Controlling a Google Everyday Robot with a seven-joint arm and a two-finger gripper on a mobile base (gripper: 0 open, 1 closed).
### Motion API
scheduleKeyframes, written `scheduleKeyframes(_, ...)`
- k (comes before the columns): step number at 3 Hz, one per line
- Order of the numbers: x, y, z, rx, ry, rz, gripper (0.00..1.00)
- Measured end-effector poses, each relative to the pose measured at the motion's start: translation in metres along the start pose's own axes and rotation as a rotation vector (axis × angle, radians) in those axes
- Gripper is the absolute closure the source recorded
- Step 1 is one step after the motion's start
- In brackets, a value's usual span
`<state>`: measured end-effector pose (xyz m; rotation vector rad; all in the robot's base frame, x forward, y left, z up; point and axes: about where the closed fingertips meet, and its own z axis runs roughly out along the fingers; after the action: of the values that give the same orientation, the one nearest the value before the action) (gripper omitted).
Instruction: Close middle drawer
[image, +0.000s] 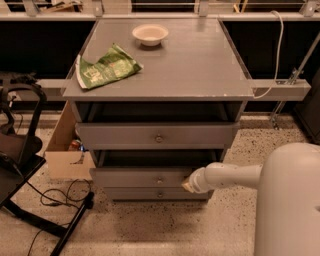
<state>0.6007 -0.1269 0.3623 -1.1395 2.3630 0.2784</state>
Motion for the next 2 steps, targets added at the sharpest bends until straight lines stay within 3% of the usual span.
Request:
scheduleKeyframes(1, -0.039, -0.046, -0.028, 0.108, -0.038, 0.002, 1.00)
scheduleKeyframes(2, -0.053, -0.063, -0.042, 0.155, -0.046, 0.006, 1.00)
